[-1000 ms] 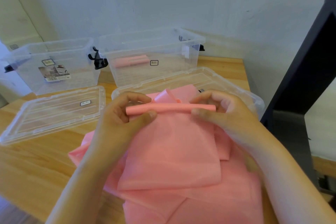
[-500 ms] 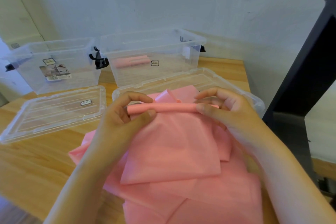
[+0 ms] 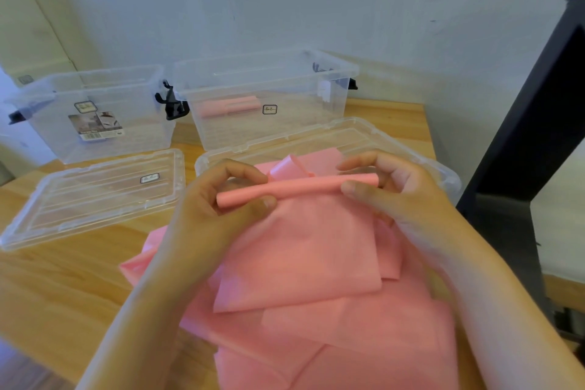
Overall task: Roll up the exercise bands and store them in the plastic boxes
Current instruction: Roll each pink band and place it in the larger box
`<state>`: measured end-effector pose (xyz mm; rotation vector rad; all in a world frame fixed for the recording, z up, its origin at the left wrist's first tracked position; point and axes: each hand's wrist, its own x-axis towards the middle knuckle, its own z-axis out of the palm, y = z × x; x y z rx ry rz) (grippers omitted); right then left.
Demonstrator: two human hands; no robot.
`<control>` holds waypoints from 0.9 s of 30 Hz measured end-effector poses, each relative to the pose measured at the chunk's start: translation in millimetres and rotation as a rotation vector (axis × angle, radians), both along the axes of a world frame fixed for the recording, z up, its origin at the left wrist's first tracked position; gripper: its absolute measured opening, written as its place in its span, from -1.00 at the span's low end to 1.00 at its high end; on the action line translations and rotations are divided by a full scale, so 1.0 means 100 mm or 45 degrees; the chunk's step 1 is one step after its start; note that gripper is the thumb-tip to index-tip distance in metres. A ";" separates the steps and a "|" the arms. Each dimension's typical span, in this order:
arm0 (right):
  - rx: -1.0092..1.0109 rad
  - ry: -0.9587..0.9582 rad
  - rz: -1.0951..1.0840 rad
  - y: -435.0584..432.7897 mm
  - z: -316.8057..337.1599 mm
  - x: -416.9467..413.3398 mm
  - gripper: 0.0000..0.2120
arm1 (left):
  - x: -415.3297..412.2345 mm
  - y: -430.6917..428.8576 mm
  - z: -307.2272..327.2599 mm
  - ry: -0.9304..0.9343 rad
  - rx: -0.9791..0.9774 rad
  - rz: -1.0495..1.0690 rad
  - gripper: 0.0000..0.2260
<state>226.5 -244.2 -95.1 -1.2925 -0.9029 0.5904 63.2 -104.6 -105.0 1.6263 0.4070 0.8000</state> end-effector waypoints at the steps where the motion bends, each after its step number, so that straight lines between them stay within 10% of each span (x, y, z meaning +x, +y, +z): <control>1: -0.006 -0.001 -0.013 0.00 0.00 -0.01 -0.87 | -0.01 0.01 -0.01 0.007 -0.010 -0.001 -0.81; 14: 0.022 0.037 0.078 -0.01 0.04 -0.04 -0.66 | -0.02 -0.06 0.06 0.038 -0.098 -0.077 -0.80; 27: -0.045 0.029 0.034 -0.02 0.02 0.00 -0.85 | -0.08 0.00 0.06 0.048 -0.291 -0.158 -0.70</control>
